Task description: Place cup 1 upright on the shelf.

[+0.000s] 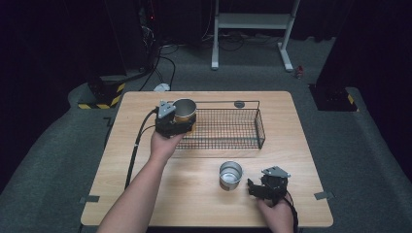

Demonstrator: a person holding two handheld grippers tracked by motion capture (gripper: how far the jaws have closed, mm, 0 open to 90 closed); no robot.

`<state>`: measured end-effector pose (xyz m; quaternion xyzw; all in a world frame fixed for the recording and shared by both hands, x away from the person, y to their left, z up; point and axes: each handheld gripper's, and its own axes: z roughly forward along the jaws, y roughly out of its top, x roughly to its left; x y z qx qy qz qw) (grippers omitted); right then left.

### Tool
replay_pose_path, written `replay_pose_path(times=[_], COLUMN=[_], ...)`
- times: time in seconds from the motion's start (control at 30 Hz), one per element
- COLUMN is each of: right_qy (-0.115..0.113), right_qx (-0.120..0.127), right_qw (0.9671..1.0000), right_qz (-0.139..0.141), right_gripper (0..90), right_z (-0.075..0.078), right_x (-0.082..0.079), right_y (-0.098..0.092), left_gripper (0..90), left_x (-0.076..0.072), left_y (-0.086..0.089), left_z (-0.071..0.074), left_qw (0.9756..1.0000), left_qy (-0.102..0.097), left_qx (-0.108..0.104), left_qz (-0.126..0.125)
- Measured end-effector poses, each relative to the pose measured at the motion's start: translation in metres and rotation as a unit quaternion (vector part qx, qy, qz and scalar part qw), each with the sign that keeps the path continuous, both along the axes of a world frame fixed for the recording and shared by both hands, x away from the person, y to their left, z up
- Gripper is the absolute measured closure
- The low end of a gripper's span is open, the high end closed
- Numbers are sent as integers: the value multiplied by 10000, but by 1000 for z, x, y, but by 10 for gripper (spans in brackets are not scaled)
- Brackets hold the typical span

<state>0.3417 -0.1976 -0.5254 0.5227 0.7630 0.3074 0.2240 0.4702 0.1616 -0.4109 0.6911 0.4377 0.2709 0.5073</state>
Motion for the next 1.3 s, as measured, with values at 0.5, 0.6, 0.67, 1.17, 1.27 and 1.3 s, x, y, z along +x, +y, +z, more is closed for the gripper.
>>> replay_pose_path(times=[0.5, 0.6, 0.67, 1.17, 1.27, 1.3], right_qy=[11, 11, 12, 20, 19, 19], right_qx=[9, 9, 9, 22, 23, 23], right_qw=[10000, 10000, 10000, 10000, 10000, 10000], right_qz=[-21, -21, -21, -17, -17, -17], right_gripper=[108, 108, 108, 111, 111, 111], right_z=[0, 0, 0, 0, 0, 0], right_x=[-1, -1, -1, -1, -1, -1], right_y=[1, 1, 1, 1, 1, 1], left_gripper=[151, 150, 150, 150, 150, 150], left_x=[14, 14, 15, 22, 24, 24], left_y=[-8, -12, -14, -21, -21, -21], left_z=[-18, -23, -25, -44, -46, -47], left_qw=[9997, 9997, 9995, 9970, 9964, 9961], left_qy=[165, 206, 256, 599, 677, 676], left_qx=[71, 97, 100, 337, 379, 424], left_qz=[145, 130, 147, 355, 343, 370])
